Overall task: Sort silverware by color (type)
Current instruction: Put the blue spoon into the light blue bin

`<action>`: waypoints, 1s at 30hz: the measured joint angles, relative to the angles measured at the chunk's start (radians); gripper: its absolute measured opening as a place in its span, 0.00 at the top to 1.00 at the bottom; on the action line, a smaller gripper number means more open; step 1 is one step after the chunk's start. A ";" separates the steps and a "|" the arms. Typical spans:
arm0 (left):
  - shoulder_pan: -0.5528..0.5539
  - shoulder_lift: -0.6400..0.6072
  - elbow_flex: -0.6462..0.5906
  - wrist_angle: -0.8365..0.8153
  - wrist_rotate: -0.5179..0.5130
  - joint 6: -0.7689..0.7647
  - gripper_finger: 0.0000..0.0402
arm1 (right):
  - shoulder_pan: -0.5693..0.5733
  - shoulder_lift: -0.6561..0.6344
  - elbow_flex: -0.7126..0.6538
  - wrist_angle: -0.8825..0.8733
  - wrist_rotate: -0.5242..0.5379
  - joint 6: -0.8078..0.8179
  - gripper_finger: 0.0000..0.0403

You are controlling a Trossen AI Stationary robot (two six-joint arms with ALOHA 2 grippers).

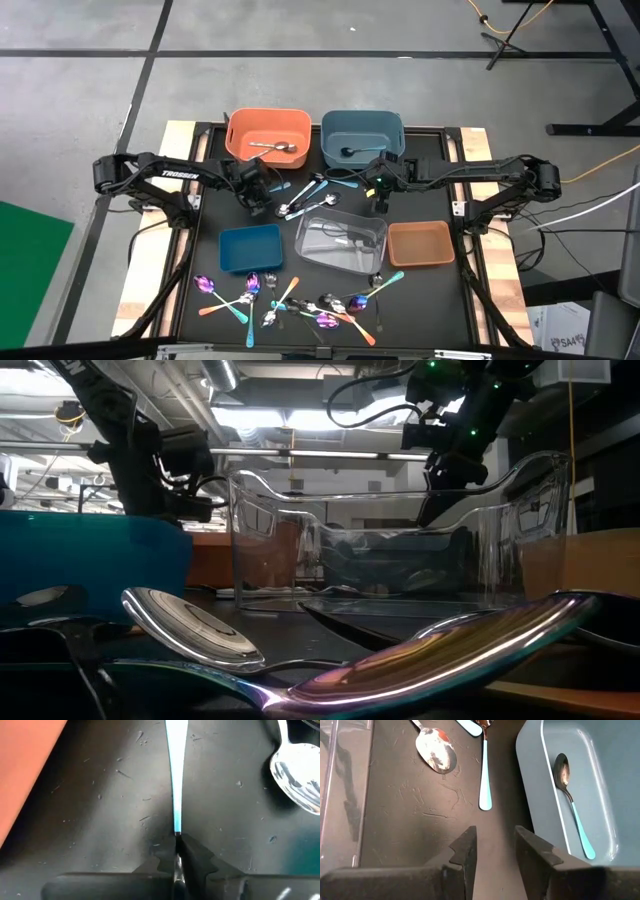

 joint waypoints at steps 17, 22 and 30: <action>-0.044 -0.049 0.182 -0.237 0.038 -0.009 0.99 | 0.000 -0.092 0.000 -0.039 -0.002 0.003 0.71; -0.075 -0.053 0.351 -0.283 0.049 0.015 0.99 | 0.000 -0.158 0.000 -0.051 0.001 0.003 0.71; -0.086 -0.050 0.577 -0.112 -0.027 0.198 0.99 | 0.000 -0.220 0.000 -0.034 0.003 -0.003 0.71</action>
